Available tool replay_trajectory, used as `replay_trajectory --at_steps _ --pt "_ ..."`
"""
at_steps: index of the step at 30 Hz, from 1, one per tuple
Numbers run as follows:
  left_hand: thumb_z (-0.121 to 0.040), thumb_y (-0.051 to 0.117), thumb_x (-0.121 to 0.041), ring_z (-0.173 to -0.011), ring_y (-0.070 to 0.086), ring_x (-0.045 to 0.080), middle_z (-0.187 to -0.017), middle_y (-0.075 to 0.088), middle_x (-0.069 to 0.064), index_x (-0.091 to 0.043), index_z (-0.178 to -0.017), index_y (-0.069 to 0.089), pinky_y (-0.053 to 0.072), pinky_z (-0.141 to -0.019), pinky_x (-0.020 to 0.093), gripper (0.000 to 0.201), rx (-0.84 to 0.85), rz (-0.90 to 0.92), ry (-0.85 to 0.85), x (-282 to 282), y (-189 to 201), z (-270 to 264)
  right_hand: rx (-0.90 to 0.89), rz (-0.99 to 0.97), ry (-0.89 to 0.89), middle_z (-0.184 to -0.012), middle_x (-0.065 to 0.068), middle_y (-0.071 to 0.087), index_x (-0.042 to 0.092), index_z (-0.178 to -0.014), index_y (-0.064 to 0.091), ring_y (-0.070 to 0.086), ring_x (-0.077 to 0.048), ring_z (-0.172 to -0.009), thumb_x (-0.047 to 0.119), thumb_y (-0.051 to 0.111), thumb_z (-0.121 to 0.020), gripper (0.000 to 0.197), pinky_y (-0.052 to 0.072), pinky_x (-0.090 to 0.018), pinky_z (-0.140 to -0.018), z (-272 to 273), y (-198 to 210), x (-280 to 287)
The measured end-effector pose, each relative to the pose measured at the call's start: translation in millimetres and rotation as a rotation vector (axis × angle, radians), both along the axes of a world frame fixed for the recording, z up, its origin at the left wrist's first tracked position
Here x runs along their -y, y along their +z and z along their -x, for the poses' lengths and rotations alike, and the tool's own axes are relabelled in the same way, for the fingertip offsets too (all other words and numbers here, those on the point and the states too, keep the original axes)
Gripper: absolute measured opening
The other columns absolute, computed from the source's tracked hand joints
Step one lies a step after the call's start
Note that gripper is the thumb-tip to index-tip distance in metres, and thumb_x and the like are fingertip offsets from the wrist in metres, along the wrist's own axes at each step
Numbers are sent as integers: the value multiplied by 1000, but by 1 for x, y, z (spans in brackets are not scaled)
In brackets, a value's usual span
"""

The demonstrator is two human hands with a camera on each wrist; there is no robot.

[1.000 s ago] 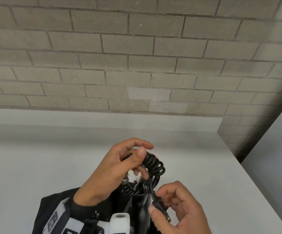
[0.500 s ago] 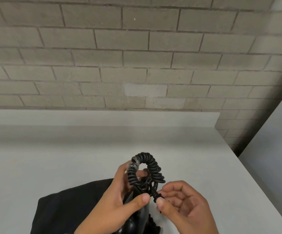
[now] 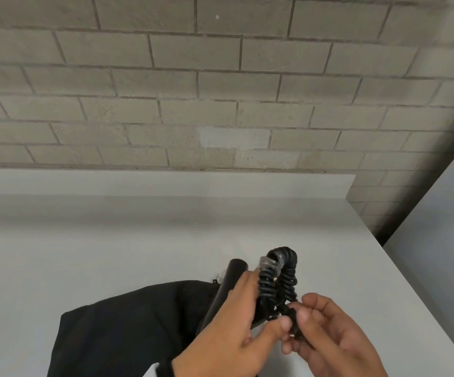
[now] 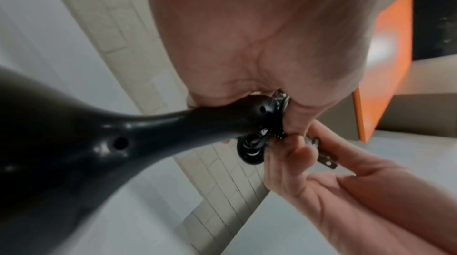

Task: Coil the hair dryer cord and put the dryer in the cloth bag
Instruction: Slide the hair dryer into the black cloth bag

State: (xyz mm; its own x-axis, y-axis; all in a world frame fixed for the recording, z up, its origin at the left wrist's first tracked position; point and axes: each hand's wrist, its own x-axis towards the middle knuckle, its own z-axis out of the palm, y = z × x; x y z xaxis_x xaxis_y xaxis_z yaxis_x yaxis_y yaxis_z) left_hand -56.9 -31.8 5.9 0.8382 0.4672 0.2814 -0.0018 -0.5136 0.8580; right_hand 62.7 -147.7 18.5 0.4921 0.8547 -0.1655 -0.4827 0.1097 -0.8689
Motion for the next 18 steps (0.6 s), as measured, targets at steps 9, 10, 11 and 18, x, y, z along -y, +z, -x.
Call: replay_trajectory --at_steps 9,10,11,18 --pt "-98 54 -34 -140 32 5 -143 31 -33 -37 -152 8 29 -116 36 71 -53 -142 -86 4 2 -13 -200 41 77 -90 -36 64 -8 -116 63 60 -35 -61 32 100 -25 106 54 -39 -50 -16 -5 10" --pt "-98 53 -37 -143 27 4 -148 26 -33 -34 -153 4 26 -119 40 74 -68 -125 -90 3 -1 -13 -195 39 82 -88 -33 64 -7 -112 66 60 -34 -61 34 100 -27 100 54 -38 -51 -15 -6 10" --pt "-98 52 -41 -145 24 4 -151 22 -32 -31 -155 1 23 -120 44 77 -79 -107 -93 3 -4 -13 -189 44 84 -89 -31 66 -5 -109 68 61 -33 -62 36 99 -28 97 54 -38 -51 -16 -6 9" --pt "-95 33 -67 -132 42 7 -145 39 -8 -42 -150 -4 38 -110 36 72 -191 18 -175 11 -7 -17 -351 288 37 -120 -21 67 8 -126 60 64 -47 -108 55 78 -62 81 50 -56 -88 -20 -21 4"
